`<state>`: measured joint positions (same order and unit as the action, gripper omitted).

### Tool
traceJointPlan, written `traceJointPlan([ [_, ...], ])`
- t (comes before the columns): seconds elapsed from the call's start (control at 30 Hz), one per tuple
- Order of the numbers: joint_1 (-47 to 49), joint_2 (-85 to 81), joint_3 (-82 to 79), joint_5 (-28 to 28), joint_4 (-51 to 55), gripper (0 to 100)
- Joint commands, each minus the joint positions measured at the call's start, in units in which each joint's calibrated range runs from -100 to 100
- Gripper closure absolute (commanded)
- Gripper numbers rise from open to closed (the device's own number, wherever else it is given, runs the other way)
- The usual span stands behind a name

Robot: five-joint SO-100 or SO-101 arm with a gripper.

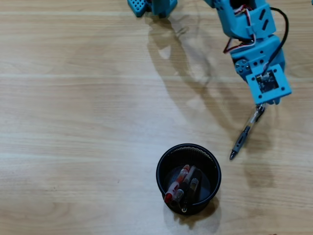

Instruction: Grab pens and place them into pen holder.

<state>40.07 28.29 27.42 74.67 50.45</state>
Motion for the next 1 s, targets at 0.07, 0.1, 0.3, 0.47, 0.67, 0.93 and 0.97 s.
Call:
traceJointPlan([
  [0.07, 0.7, 1.1, 5.0, 5.4, 8.9, 98],
  [0.1, 0.4, 1.7, 6.2, 5.3, 11.0, 98],
  [0.3, -1.2, 6.4, 14.3, 2.1, 17.6, 98],
  [0.47, -2.3, 12.9, 21.5, 0.6, 17.2, 97],
  [0.67, -2.6, 19.1, 27.4, 0.6, 17.2, 97],
  [0.93, -3.4, 20.9, 27.8, 0.6, 17.2, 93],
  [0.97, -3.3, 20.9, 27.8, 0.6, 17.2, 89],
])
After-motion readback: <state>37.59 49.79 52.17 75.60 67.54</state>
